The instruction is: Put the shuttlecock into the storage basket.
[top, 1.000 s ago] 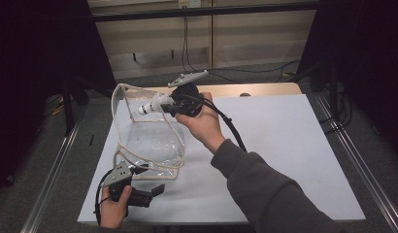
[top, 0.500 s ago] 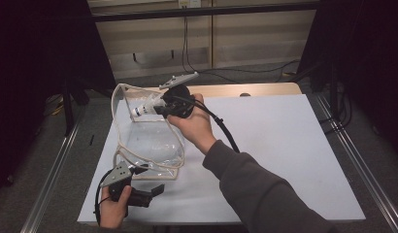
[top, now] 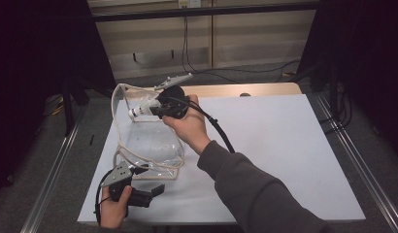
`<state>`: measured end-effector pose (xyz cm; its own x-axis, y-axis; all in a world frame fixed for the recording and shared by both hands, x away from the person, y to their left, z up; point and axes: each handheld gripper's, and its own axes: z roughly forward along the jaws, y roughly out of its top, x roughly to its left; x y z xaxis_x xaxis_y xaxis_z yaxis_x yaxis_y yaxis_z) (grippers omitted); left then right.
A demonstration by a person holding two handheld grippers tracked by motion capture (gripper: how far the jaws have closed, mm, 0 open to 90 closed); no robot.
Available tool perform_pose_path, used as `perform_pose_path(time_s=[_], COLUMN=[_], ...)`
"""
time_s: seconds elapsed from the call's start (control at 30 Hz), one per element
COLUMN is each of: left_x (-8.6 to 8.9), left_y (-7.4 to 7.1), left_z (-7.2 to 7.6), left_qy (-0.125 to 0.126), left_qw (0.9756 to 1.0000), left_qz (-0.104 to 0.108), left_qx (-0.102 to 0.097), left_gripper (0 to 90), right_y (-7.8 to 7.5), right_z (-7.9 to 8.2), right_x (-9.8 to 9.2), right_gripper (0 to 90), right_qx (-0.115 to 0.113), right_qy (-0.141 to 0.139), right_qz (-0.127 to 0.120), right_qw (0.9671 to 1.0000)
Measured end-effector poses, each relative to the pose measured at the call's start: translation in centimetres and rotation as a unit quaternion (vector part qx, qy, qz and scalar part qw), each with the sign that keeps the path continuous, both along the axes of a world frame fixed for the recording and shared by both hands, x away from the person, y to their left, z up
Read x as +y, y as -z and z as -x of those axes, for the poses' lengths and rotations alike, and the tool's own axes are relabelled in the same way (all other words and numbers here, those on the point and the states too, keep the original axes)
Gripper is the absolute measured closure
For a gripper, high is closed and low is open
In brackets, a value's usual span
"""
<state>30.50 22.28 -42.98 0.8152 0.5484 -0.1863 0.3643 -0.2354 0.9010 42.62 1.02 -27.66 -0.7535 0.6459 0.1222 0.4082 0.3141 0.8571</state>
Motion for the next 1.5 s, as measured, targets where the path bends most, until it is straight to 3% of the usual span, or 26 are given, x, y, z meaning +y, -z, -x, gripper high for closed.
perform_pose_path(time_s=[0.67, 0.83, 0.93, 1.5], left_x=[0.0, 0.0, 0.0, 0.1], left_y=[-0.1, -0.1, -0.1, -0.1], left_z=[0.0, 0.0, 0.0, 0.0], left_qy=[0.001, 0.001, 0.002, 0.0], left_qw=[1.0, 1.0, 1.0, 1.0], left_qz=[0.002, 0.002, 0.003, 0.002], left_qx=[-0.001, -0.001, -0.001, -0.003], left_gripper=[1.5, 1.5, 1.5, 1.5], right_y=[0.6, 0.8, 1.1, 2.8], right_z=[-0.2, 0.0, -0.1, -0.4], right_x=[1.8, 2.4, 2.8, 4.5], right_gripper=[89.0, 88.9, 88.9, 88.9], right_qx=[0.004, 0.005, 0.008, 0.021], right_qy=[0.001, 0.008, -0.004, -0.007], right_qz=[0.003, 0.013, 0.016, 0.025], right_qw=[1.0, 0.9999, 0.9998, 0.9994])
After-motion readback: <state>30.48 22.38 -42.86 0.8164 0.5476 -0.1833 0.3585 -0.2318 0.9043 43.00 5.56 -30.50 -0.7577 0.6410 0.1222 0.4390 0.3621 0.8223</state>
